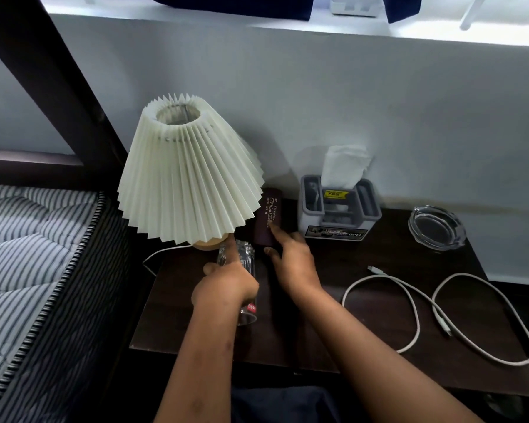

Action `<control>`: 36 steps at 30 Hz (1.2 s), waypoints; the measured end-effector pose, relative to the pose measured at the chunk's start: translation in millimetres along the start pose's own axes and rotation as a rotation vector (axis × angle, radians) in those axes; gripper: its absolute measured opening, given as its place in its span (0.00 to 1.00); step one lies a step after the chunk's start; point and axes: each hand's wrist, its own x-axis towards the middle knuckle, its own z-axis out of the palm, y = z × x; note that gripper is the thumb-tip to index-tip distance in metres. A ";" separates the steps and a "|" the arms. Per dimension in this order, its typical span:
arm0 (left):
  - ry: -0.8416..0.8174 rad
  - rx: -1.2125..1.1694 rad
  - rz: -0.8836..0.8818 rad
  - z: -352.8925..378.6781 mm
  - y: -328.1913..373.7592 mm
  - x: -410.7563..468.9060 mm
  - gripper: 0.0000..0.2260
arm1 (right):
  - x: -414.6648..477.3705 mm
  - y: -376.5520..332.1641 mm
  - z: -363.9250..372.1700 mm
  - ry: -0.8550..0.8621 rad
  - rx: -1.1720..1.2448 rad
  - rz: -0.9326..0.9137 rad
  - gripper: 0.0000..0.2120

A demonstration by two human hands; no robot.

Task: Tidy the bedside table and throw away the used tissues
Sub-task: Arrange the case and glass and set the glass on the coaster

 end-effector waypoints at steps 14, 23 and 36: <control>0.004 0.034 -0.018 -3.0 -1.7 3.1 0.43 | 7.0 -2.4 -7.6 -0.021 -0.120 -0.132 0.30; 0.009 0.079 -0.009 -0.9 -1.4 2.7 0.43 | -5.5 40.9 -90.6 0.440 -0.550 -0.003 0.28; -0.062 0.027 0.018 -0.2 4.5 -2.6 0.43 | 4.5 54.6 -76.0 0.160 -0.402 -0.088 0.26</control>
